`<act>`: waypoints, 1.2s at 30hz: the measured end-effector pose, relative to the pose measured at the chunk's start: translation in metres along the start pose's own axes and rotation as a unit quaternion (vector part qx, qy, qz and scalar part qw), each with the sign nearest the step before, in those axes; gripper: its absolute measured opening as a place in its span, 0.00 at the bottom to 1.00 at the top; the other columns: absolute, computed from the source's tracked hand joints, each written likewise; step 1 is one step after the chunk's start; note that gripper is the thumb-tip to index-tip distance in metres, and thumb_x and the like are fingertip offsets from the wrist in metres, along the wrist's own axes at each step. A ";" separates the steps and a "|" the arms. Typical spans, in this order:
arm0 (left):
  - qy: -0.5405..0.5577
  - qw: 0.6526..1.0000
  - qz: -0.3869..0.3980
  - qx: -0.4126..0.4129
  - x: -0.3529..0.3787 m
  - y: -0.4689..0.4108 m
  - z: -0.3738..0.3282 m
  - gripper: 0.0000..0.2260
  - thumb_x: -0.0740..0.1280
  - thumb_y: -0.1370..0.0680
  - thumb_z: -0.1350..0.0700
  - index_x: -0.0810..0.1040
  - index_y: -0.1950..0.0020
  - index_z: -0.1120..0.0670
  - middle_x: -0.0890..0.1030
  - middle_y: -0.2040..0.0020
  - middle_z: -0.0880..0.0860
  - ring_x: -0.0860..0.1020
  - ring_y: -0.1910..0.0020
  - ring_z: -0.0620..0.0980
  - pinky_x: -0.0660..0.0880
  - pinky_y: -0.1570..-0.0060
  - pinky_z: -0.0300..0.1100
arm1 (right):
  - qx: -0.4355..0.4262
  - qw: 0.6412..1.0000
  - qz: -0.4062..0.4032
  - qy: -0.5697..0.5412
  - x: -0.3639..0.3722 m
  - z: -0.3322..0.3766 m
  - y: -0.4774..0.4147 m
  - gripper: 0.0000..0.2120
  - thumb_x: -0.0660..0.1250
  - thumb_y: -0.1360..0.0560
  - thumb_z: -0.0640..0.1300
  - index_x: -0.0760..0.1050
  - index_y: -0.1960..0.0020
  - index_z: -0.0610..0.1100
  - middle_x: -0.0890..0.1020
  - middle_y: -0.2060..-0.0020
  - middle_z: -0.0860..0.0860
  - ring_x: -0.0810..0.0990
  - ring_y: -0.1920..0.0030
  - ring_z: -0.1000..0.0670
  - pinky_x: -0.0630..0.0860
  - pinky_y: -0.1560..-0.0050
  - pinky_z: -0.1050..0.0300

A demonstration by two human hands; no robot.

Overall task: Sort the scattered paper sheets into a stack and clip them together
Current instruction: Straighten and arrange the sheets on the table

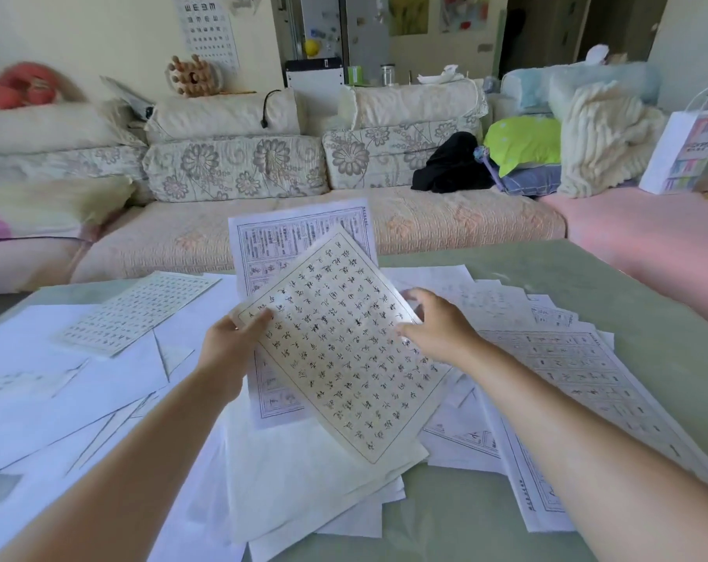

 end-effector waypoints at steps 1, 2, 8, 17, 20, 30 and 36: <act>-0.011 1.000 -0.003 -0.014 -0.009 0.001 0.007 0.06 0.71 0.23 0.51 0.81 0.51 0.53 0.85 0.53 0.56 0.83 0.53 0.56 0.79 0.45 0.54 | -0.001 0.999 0.009 -0.036 0.005 0.003 0.001 0.04 0.71 0.25 0.46 0.76 0.55 0.49 0.74 0.66 0.55 0.74 0.64 0.50 0.68 0.64 0.58; -0.028 0.999 -0.002 -0.033 -0.017 0.002 0.016 0.08 0.71 0.23 0.48 0.80 0.51 0.52 0.85 0.54 0.56 0.83 0.53 0.56 0.78 0.45 0.53 | 0.014 0.998 0.025 -0.055 0.013 0.001 0.000 0.13 0.71 0.24 0.45 0.71 0.64 0.48 0.69 0.71 0.55 0.69 0.70 0.51 0.63 0.69 0.60; -0.119 0.980 0.111 -0.112 -0.029 0.012 0.050 0.11 0.71 0.23 0.57 0.78 0.43 0.61 0.85 0.53 0.60 0.85 0.58 0.58 0.82 0.60 0.50 | 0.118 0.989 0.030 -0.089 0.046 -0.009 0.008 0.10 0.67 0.24 0.47 0.73 0.58 0.40 0.75 0.66 0.47 0.72 0.66 0.48 0.64 0.66 0.57; -0.143 0.979 0.112 -0.094 -0.024 0.019 0.033 0.17 0.62 0.24 0.71 0.73 0.38 0.57 0.82 0.47 0.61 0.82 0.50 0.61 0.80 0.49 0.58 | 0.108 0.984 0.047 -0.134 0.073 0.026 0.024 0.15 0.69 0.29 0.42 0.77 0.43 0.46 0.84 0.52 0.49 0.82 0.57 0.50 0.76 0.61 0.60; 0.020 0.984 0.133 -0.118 -0.029 0.028 0.030 0.18 0.56 0.23 0.74 0.72 0.36 0.62 0.80 0.44 0.65 0.81 0.47 0.64 0.79 0.50 0.58 | 0.150 0.963 0.078 -0.209 0.076 0.025 0.024 0.30 0.76 0.34 0.44 0.73 0.34 0.42 0.82 0.42 0.47 0.82 0.45 0.47 0.78 0.40 0.48; -0.554 0.820 0.072 0.127 -0.059 0.053 0.033 0.40 0.69 0.27 0.38 0.53 0.21 0.46 0.61 0.26 0.53 0.64 0.29 0.55 0.68 0.33 0.54 | 0.122 0.988 0.089 -0.037 0.081 0.039 0.062 0.16 0.68 0.31 0.40 0.73 0.44 0.48 0.81 0.51 0.49 0.79 0.54 0.48 0.74 0.64 0.58; -0.579 0.800 0.118 0.106 -0.053 0.064 0.064 0.40 0.64 0.31 0.28 0.59 0.24 0.43 0.55 0.22 0.50 0.53 0.24 0.53 0.53 0.26 0.52 | 0.200 0.971 0.088 -0.099 0.097 0.038 0.055 0.23 0.70 0.41 0.46 0.79 0.46 0.46 0.83 0.50 0.46 0.80 0.48 0.42 0.81 0.54 0.53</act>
Point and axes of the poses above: each hand's wrist, its own y-axis away from the middle knuckle, its own x-axis out of the palm, z = x × y, the point moved 7 cm from there along -y, towards the middle knuckle
